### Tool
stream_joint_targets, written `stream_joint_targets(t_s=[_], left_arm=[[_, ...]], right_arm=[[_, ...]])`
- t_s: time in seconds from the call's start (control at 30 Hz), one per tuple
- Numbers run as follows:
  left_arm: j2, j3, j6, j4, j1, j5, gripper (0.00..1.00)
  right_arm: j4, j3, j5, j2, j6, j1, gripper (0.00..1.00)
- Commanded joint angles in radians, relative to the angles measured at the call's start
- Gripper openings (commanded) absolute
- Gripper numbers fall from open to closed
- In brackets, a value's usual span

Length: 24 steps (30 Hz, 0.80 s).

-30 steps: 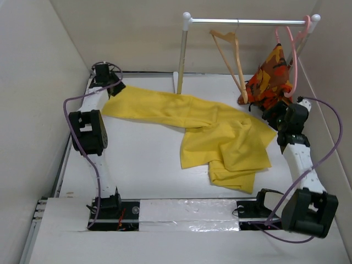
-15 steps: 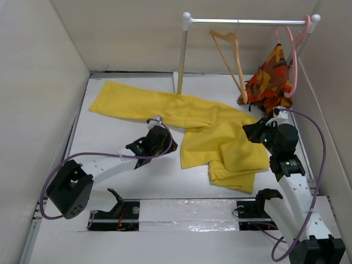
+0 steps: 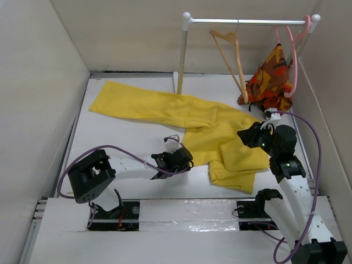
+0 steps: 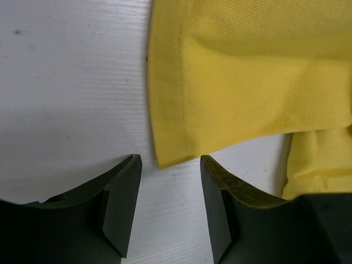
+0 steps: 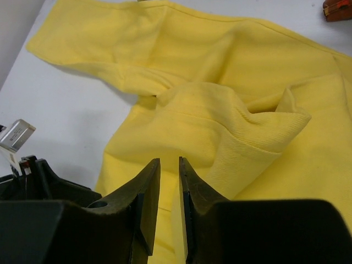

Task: Place the trousers on the hanger
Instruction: Flatten out the trousers at the center of the board.

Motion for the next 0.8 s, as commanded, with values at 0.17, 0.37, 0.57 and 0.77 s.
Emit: stream_joint_targets(t_s=[0.17,0.37,0.57,0.77], left_arm=[[0.103,0.075,-0.070,-0.081,-0.037,-0.160,0.43],[0.097,0.105,-0.081,-0.137,-0.037,-0.220,0.00],[-0.196,0.181,-0.037,-0.446,0.035,-0.428,0.00],[-0.614,0.263,0.271,-0.521,0.394,-0.427,0.00]], right_arm=[[0.008,0.009,-0.027,-0.001,-0.033,0.010,0.27],[-0.009,0.019,-0.007,-0.001,-0.045,0.010,0.27],[-0.006,0.006,-0.009,-0.002,-0.042,0.010,0.29],[-0.003,-0.012,-0.010,-0.015,-0.040,0.019,0.44]])
